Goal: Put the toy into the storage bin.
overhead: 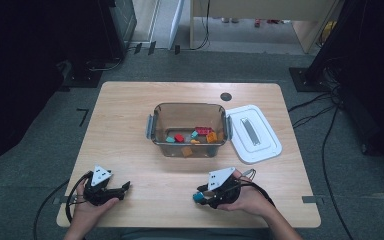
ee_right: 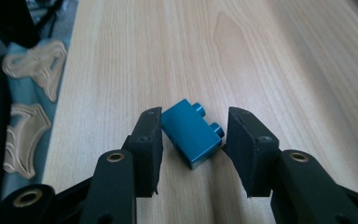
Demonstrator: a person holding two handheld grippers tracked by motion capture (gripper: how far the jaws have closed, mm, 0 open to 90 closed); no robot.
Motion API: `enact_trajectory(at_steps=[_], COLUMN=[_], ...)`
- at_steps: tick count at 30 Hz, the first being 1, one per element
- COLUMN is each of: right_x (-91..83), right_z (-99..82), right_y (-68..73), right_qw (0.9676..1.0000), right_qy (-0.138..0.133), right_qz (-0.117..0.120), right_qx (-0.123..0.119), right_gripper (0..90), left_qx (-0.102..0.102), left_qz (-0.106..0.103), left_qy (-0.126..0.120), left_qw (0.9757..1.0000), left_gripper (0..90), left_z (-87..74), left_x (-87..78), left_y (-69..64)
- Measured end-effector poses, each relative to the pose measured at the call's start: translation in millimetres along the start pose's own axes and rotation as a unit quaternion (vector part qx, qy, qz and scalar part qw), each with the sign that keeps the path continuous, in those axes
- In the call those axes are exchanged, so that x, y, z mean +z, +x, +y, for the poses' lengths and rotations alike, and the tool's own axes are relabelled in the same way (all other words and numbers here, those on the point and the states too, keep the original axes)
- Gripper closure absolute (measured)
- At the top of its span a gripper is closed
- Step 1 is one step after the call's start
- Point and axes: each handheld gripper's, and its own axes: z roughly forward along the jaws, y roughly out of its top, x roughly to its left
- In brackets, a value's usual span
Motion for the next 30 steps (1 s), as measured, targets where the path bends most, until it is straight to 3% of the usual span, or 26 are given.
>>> enact_trajectory(at_steps=[5,14,20,30], right_x=[0.9,-6.2,-24.9,-56.5], right_z=[-0.3,1.8,13.9,39.6], right_y=[0.5,-2.4,-6.8,-13.3], right_qw=[0.9997,0.9997,0.9988,0.9965], right_qy=[0.005,-0.004,-0.028,-0.064], right_qz=[-0.021,-0.024,-0.035,-0.05], right_qx=[-0.011,0.007,0.018,0.018], right_gripper=[67.4,67.6,67.6,67.6], left_qx=[0.0,0.0,0.0,0.0], left_qz=[0.0,0.0,0.0,0.0], left_qy=[0.0,0.0,0.0,0.0], left_qw=[1.0,1.0,1.0,1.0], left_gripper=[15.5,15.5,15.5,15.4], left_z=[0.0,0.0,0.0,0.0], left_x=[0.0,0.0,0.0,0.0], left_y=[0.0,0.0,0.0,-0.1])
